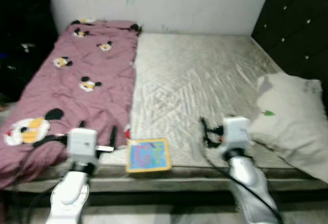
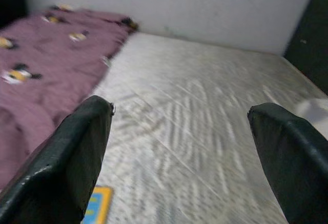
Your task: Clean up the room
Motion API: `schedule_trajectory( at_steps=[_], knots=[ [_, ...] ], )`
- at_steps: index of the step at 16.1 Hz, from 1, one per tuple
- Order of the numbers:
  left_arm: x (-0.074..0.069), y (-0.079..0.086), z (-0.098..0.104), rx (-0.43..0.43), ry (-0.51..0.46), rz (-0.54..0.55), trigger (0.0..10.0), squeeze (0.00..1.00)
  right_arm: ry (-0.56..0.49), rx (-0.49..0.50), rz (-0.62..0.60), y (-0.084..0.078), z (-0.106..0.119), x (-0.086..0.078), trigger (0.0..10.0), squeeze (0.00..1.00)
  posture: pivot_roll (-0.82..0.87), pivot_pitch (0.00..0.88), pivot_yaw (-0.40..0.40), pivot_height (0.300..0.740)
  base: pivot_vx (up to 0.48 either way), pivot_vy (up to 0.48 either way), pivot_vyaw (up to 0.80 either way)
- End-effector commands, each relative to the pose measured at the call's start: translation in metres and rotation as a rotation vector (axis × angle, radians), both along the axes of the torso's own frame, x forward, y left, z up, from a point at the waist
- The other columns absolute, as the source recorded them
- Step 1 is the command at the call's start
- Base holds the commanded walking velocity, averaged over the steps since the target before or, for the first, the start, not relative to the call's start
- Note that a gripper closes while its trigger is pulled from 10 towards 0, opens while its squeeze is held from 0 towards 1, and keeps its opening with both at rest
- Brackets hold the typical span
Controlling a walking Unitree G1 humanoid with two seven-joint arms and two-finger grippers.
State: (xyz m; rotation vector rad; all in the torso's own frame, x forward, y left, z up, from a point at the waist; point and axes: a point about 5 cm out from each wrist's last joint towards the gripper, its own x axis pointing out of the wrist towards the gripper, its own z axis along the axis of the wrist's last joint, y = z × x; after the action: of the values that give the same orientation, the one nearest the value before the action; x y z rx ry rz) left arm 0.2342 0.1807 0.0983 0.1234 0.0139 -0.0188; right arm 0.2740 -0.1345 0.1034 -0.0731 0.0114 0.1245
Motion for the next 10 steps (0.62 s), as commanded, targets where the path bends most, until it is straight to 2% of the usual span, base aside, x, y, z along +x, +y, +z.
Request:
schedule_trajectory(
  at_steps=[1,6,10],
  knots=[
    [0.0032,-0.0061,0.0035,-0.009,-0.013,-0.024,10.0,0.0,0.02,-0.012,-0.032,-0.0113,-0.0042,-0.0002,10.0,0.0,-0.01,0.0,-0.014,0.74,0.0,-0.349,0.0],
    [0.0051,-0.0082,0.0041,-0.007,-0.018,-0.034,10.0,0.0,0.022,-0.012,-0.023,-0.0109,-0.0046,0.0011,10.0,0.0,-0.01,0.0,-0.016,0.74,0.0,-0.322,0.0],
    [0.0053,-0.0093,0.005,-0.038,-0.027,-0.041,10.0,0.0,0.023,-0.013,-0.018,-0.0112,-0.0049,0.0009,10.0,0.0,-0.01,0.0,-0.017,0.74,0.0,0.0,0.0]
  ],
)
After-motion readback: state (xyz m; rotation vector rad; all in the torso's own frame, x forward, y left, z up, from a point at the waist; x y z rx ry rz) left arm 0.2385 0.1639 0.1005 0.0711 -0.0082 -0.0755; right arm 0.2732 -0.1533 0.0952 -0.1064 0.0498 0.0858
